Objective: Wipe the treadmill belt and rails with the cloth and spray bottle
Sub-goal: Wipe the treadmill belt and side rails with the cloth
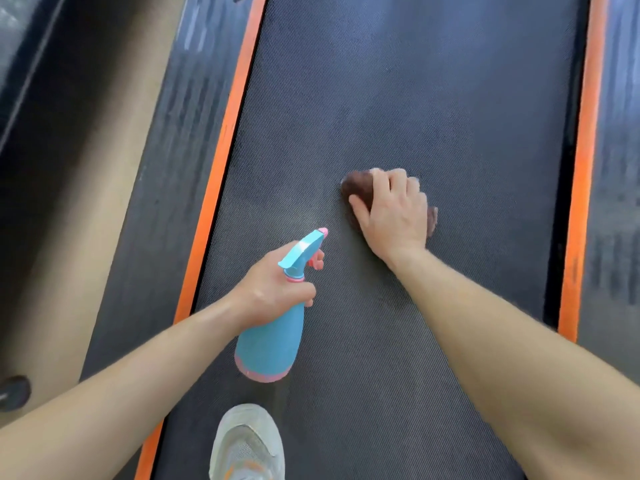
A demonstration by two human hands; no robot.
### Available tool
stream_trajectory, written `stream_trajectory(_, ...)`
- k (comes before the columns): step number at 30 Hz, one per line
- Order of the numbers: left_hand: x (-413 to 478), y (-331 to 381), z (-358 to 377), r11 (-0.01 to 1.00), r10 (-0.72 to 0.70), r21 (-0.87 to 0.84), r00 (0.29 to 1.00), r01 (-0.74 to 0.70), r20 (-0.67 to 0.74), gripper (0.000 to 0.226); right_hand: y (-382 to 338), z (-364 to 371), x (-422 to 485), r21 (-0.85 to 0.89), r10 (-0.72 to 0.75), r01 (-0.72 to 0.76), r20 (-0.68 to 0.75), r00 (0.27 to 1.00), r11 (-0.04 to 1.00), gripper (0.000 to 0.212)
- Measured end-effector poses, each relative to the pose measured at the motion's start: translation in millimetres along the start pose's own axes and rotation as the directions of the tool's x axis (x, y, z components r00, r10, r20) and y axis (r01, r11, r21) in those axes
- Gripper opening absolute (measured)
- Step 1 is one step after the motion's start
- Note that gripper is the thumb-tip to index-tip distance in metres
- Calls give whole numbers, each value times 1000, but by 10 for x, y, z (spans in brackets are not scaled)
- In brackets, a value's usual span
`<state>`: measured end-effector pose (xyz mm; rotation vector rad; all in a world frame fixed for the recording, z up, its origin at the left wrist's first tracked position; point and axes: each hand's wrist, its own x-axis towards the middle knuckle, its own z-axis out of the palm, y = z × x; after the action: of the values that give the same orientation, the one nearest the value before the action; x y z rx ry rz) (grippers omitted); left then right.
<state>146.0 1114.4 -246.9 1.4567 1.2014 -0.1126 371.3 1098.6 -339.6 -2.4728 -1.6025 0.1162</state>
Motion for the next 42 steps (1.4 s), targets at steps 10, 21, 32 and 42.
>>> stream_trajectory(10, 71, 64, 256, 996, 1, 87, 991, -12, 135, 62, 181, -15, -2004, 30, 35, -37, 55, 998, 999, 49)
stream_trajectory(21, -35, -86, 222, 995, -82, 67, 991, 75, 106, 19, 59, -2, -1953, 92, 173, -171, -13, 985, 981, 50)
stream_trajectory(32, -73, -288, -189, 993, -66, 96, 998, 68, -21, 53, -66, -30, 257, 61, 92, -92, -1, 996, 994, 56)
stream_trajectory(42, -97, -137, -355, 996, -53, 61, 996, 57, -66, 67, -48, 69, -936, 71, -461, 456, 94, 883, 887, 47)
